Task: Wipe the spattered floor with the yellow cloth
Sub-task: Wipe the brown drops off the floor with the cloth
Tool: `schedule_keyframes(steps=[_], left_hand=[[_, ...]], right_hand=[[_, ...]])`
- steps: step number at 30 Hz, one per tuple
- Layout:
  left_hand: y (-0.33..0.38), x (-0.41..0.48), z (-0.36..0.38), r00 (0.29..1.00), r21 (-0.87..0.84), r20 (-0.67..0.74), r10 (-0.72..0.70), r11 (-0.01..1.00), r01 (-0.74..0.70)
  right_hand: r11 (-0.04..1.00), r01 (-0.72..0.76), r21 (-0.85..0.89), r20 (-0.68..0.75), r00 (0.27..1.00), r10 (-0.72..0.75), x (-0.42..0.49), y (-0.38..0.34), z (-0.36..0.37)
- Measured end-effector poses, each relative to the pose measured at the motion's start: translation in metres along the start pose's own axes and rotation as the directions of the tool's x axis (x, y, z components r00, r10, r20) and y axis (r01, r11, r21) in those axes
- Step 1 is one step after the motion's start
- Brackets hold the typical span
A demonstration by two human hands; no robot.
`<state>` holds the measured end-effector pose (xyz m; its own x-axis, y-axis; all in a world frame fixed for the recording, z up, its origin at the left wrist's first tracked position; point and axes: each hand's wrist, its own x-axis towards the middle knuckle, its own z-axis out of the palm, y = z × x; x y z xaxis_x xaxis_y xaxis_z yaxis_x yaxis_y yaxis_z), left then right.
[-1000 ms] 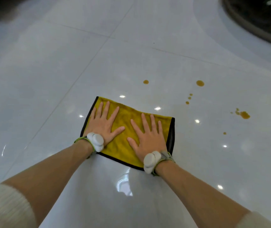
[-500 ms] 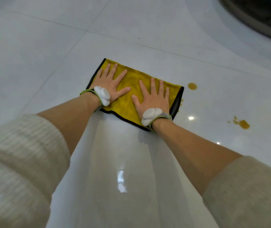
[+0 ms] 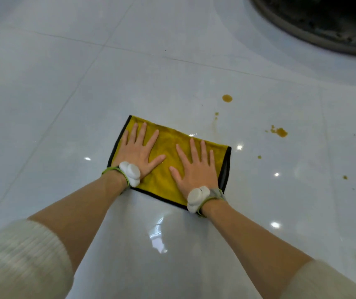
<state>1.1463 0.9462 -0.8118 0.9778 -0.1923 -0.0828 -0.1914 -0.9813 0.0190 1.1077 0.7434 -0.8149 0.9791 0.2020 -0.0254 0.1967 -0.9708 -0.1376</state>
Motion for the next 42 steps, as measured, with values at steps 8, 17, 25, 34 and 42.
schedule_keyframes(steps=[8, 17, 25, 34, 42], left_hand=[[0.041, -0.034, 0.009, 0.999, 0.022, -0.034, 0.01, 1.0, -0.009], [0.084, 0.117, 0.003, 0.997, -0.046, -0.014, -0.079, 0.996, 0.078], [0.081, 0.168, -0.007, 0.998, -0.024, -0.047, -0.046, 0.999, 0.045], [0.099, 0.028, 0.002, 0.999, -0.006, -0.025, 0.023, 1.0, -0.023], [0.169, -0.043, 0.008, 0.998, 0.002, 0.024, 0.054, 0.999, -0.054]], right_hand=[[0.999, 0.037, -0.034, 0.039, 0.999, -0.035, -0.039, 0.036, -0.004], [0.996, -0.016, -0.091, 0.033, 0.999, 0.019, 0.106, 0.134, -0.018], [0.996, -0.029, -0.082, 0.021, 0.999, 0.031, 0.135, 0.142, -0.024], [0.998, 0.005, -0.059, 0.072, 0.997, 0.0, -0.002, 0.111, -0.025], [0.995, -0.031, -0.1, 0.117, 0.992, 0.042, -0.101, 0.142, -0.027]])
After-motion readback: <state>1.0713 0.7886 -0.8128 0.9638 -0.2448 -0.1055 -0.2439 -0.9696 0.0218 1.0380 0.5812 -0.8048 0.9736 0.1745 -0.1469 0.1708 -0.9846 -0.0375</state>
